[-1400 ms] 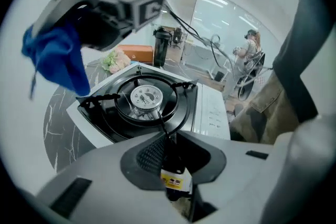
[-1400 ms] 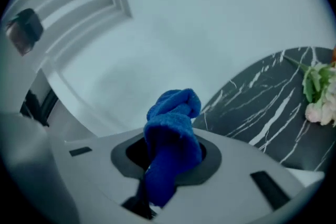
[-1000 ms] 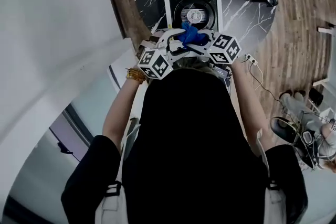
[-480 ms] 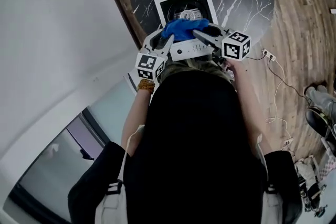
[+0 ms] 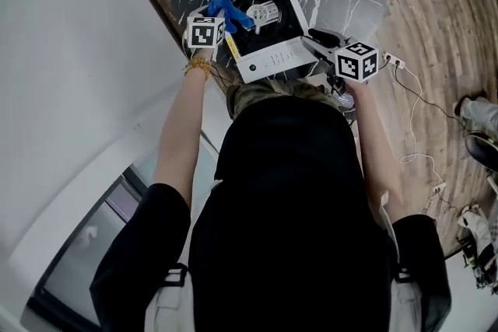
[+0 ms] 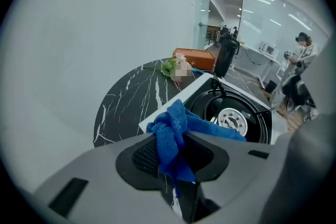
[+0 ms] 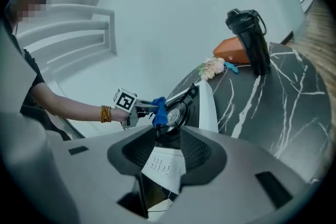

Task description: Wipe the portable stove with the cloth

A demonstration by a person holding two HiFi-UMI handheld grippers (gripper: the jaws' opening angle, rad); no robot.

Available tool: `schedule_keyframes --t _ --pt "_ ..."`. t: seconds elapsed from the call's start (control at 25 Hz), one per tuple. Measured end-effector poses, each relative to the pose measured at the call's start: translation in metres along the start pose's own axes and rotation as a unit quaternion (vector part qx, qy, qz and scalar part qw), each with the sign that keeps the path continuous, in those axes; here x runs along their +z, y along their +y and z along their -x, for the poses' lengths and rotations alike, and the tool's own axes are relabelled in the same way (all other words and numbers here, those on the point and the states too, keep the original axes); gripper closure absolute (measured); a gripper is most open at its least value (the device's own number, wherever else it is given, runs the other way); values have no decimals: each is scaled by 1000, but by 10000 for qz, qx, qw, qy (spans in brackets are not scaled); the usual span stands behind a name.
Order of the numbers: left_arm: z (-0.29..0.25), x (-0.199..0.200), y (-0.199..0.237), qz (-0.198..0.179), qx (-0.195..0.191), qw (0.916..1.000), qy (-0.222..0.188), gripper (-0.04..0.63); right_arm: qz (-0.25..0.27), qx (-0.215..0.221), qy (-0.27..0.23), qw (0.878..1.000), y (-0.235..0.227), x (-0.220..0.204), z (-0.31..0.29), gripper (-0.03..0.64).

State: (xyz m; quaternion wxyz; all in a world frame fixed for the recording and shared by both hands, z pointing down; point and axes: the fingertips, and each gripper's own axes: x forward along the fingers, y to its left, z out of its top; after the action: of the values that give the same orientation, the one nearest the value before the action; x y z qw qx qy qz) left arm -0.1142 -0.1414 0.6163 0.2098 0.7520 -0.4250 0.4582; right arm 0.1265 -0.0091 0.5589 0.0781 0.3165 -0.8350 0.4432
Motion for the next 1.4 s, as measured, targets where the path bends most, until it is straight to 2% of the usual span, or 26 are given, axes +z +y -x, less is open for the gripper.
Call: schedule_keyframes --t 0.04,0.16,0.28,0.4,0.56,0.68,0.76,0.88,0.92,0.96,1.0,1.04,1.08,1.12,1.16,1.2,1.24,1.32,1.36,1.4 --pt "0 -3 -2 -61 -5 9999 88 486 -63 -130 -1 9999 -4 -6 2 476" --pt "5 -17 -14 -552 -179 9968 554 491 -171 -801 -37 9966 -23 -23 10 477" --pt "13 -26 -32 -831 -430 9911 945 492 -448 -1018 -40 9938 -37 -36 18 477" --pt "19 -41 -45 -700 -684 9881 1184 495 -542 -1010 -42 9934 -41 -38 18 477" --pt "26 -59 -65 -790 -1063 9792 1536 495 -412 -1016 -34 9940 -44 -31 13 479" --pt "27 -66 -74 -587 -1380 9734 1734 495 -351 -946 -53 9949 -44 -24 7 479" --pt "30 -70 -77 -464 -1635 9656 1967 495 -251 -1015 -95 9945 -42 -20 4 480" --pt "36 -74 -90 -152 -2274 9481 2216 493 73 -1157 -138 9932 -36 -12 5 489" --pt "41 -72 -92 -27 -2435 9459 2145 490 290 -1066 -100 9938 -28 -9 5 489" --pt "49 -68 -90 74 -2490 9484 1963 489 605 -884 -28 9942 -15 -6 4 489" --pt "61 -60 -87 164 -2473 9542 1674 489 997 -627 76 9930 2 -3 2 489" --pt "75 -48 -88 271 -2470 9598 1303 488 1404 -341 200 9893 22 -2 0 489" --pt "90 -32 -95 412 -2568 9615 888 488 1764 -91 316 9838 39 -2 -2 486" --pt "102 -14 -109 589 -2800 9570 467 486 2057 94 391 9778 54 -1 -3 479" --pt "113 3 -127 799 -3138 9461 82 485 2297 249 417 9721 67 0 -7 434" --pt "122 13 -148 1024 -3526 9299 -233 485 2504 417 416 9664 82 -1 -14 400" --pt "130 18 -169 1252 -3920 9102 -466 482 2700 583 410 9602 96 -5 -22 385" --pt "137 20 -205 1798 -4563 8685 -717 479 3129 702 456 9461 114 -15 -42 382" --pt "136 18 -215 2158 -4736 8503 -781 478 3352 603 559 9386 115 -23 -51 384" --pt "134 14 -219 2517 -4795 8365 -835 476 3525 445 715 9320 112 -32 -56 409"
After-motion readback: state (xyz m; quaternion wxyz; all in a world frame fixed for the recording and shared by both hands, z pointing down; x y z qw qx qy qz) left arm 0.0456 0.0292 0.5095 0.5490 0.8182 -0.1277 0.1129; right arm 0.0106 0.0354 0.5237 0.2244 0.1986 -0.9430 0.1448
